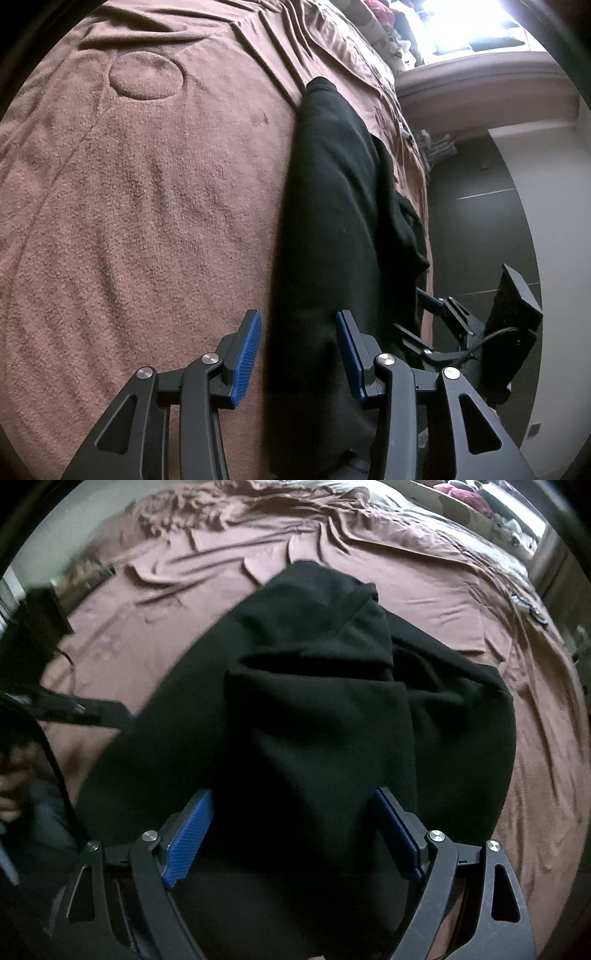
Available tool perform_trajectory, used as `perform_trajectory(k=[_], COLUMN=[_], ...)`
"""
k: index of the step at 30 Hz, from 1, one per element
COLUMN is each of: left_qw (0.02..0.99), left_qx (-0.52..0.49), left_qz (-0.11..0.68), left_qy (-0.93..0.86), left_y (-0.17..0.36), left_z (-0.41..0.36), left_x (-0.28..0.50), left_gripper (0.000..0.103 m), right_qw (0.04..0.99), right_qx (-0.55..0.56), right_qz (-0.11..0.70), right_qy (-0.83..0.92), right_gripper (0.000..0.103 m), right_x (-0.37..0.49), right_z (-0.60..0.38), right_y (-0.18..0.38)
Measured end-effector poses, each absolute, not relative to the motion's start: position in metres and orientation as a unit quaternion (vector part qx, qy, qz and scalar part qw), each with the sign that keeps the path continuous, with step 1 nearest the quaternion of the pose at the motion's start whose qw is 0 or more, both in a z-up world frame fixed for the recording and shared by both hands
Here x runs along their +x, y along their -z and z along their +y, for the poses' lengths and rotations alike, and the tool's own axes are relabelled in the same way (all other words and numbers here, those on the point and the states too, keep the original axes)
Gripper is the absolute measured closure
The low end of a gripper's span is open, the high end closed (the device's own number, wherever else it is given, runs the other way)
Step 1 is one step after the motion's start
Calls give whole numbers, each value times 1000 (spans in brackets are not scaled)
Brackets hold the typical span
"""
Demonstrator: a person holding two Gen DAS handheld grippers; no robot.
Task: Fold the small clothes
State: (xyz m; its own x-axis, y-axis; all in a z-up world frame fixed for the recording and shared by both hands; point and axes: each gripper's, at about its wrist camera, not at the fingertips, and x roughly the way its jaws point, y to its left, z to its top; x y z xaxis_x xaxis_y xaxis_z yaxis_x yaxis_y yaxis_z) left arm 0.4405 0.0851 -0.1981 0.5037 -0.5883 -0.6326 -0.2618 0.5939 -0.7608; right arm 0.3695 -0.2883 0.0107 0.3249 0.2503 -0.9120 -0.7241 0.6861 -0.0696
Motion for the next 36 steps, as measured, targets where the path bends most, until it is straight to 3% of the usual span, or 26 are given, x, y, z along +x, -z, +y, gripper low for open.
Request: perform_trajectory(k=[12, 16, 22, 34, 36], left_qw=[747, 748, 749, 750, 748], left_qx=[-435, -436, -432, -427, -428], left_qz=[491, 489, 491, 495, 496], left_qy=[107, 106, 105, 103, 107], left_y=[198, 199, 198, 199, 199], left_z=[81, 82, 82, 77, 76], left_x=[450, 450, 451, 457, 458], left_gripper=[58, 58, 58, 58, 58], right_qw=[823, 843, 872, 856, 851], right_qx=[-234, -187, -90, 63, 80], right_qz=[460, 461, 466, 478, 482], right_qy=[-236, -205, -119, -190, -191], right_gripper=[18, 33, 33, 34, 41], right_x=[392, 405, 424, 440, 452], right_z=[-295, -322, -380, -419, -423], right_y=[-13, -19, -31, -15, -9])
